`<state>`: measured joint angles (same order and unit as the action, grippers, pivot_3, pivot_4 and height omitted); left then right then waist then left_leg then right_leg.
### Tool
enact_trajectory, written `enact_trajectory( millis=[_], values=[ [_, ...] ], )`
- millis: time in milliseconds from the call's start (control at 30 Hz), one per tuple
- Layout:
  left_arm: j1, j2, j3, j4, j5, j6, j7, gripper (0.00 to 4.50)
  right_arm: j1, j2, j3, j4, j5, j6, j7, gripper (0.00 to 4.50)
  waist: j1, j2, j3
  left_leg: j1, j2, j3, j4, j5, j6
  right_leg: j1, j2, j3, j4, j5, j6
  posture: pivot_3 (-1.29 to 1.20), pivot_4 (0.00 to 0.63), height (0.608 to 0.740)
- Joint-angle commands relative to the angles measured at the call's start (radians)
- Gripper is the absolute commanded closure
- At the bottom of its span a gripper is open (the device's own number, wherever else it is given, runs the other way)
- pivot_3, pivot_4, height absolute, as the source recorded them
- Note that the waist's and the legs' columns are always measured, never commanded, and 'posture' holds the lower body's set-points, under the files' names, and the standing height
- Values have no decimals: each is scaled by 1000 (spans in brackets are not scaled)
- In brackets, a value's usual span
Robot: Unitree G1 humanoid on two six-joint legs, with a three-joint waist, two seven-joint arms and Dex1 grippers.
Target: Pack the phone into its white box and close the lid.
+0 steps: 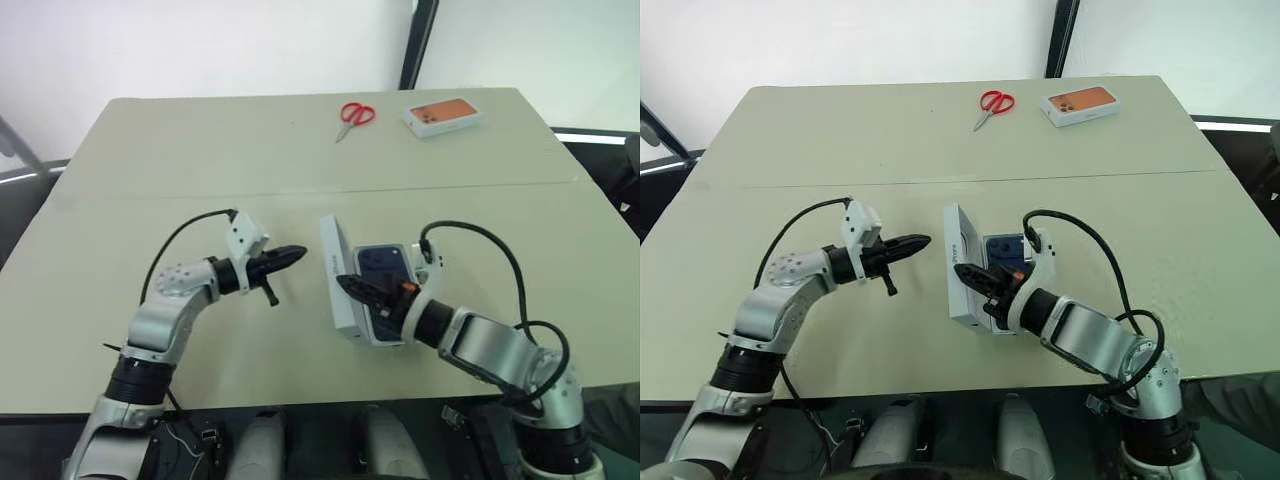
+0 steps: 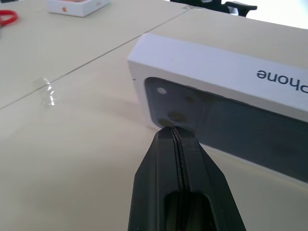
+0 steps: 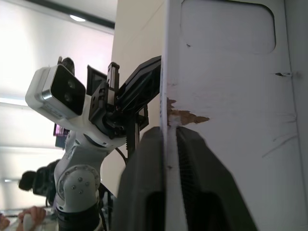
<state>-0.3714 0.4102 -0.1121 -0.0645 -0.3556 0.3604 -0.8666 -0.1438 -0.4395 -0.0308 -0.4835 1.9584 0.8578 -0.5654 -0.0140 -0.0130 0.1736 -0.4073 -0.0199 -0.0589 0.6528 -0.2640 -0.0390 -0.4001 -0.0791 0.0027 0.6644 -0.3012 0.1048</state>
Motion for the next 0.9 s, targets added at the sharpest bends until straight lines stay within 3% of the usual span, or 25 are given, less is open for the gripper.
enact_trajectory(
  millis=[33,67,267,500,667,767,900],
  values=[
    [-32,-33,-47,-47,9,-8,0,4500,-73,-88,-81,40,14,70,115,2083,2,0,0,0,0,0,1,0,0,0,0,0,0,0,0,0,150,740],
    [-38,-46,-58,-43,12,-4,5,4500,-99,-136,-99,62,14,95,151,1638,2,0,0,0,0,0,1,0,0,0,0,0,0,0,0,0,150,740],
    [-89,-134,-119,-13,31,11,32,4500,-224,-447,-145,175,-27,210,288,1638,5,0,0,0,0,0,1,0,0,1,0,-1,-1,0,0,0,150,740],
    [-117,-192,-179,0,49,26,26,4500,-271,-604,-85,178,-501,206,599,1638,2,0,0,0,0,0,1,0,1,2,0,-1,-1,0,0,0,150,740],
    [-127,-185,-128,-24,23,86,69,4500,-277,-649,0,154,-808,151,780,1638,3,0,0,0,0,0,1,0,1,1,0,-1,-1,0,0,0,150,740],
    [-131,-134,-61,-76,-4,174,99,4500,-263,-689,75,140,-1019,83,870,2442,1,0,0,0,0,-1,1,0,0,1,0,-2,-1,0,0,0,150,740],
    [-93,-4,-48,-151,22,205,68,4500,-254,-718,124,114,-1204,3,984,4477,2,1,0,0,0,-1,1,0,0,1,0,-1,-1,0,0,0,150,740]
  ],
)
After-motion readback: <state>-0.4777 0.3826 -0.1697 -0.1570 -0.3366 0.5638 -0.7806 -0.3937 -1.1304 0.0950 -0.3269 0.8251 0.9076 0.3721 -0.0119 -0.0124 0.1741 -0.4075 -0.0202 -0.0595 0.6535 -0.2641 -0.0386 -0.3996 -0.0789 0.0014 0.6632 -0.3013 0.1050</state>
